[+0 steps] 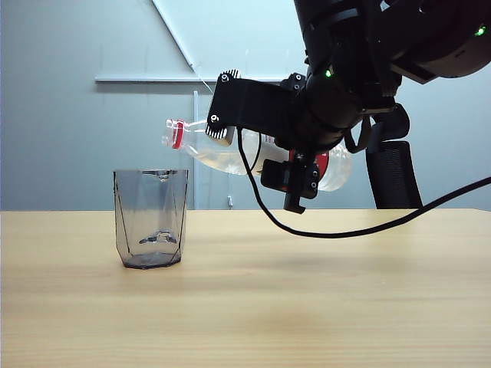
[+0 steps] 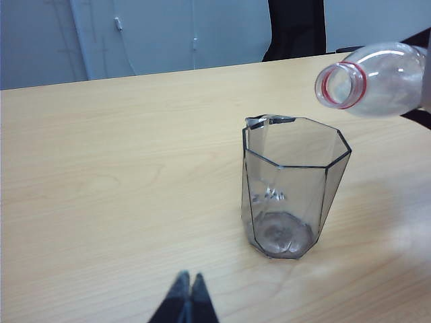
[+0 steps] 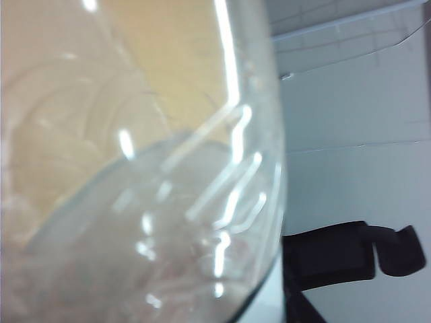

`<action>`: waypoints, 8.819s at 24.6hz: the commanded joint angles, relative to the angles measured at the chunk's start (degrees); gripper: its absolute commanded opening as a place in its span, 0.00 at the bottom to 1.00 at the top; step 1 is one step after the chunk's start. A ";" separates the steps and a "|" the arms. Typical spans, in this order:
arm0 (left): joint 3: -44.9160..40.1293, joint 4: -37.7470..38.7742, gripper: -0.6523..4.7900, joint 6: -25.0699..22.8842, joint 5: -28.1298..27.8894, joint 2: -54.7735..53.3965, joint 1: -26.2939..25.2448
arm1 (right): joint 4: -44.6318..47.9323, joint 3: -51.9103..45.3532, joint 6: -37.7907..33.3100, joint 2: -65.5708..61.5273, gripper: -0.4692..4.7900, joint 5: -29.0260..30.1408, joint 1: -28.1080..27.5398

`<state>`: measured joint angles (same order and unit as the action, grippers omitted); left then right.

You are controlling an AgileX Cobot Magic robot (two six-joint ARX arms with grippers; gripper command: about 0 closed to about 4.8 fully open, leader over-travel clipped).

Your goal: Pick up the mineral water bottle on the table and pour water into the mug until it's half full.

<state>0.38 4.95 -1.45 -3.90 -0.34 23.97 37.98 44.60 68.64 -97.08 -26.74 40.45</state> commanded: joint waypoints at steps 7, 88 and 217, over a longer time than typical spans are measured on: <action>0.13 -0.74 0.12 0.17 0.09 0.00 -0.02 | 4.31 0.81 4.63 0.66 0.70 -0.63 -0.22; 0.13 -0.74 0.12 0.17 0.09 -0.02 -0.02 | -2.36 4.20 -0.79 0.59 0.70 -1.68 0.50; 0.13 -0.74 0.12 0.17 0.13 -0.02 -21.18 | 0.04 -37.66 -88.15 48.98 0.09 16.87 -5.64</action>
<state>0.38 4.95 -1.45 -3.88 -0.32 2.90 37.76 6.72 -23.22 -48.53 -7.20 34.83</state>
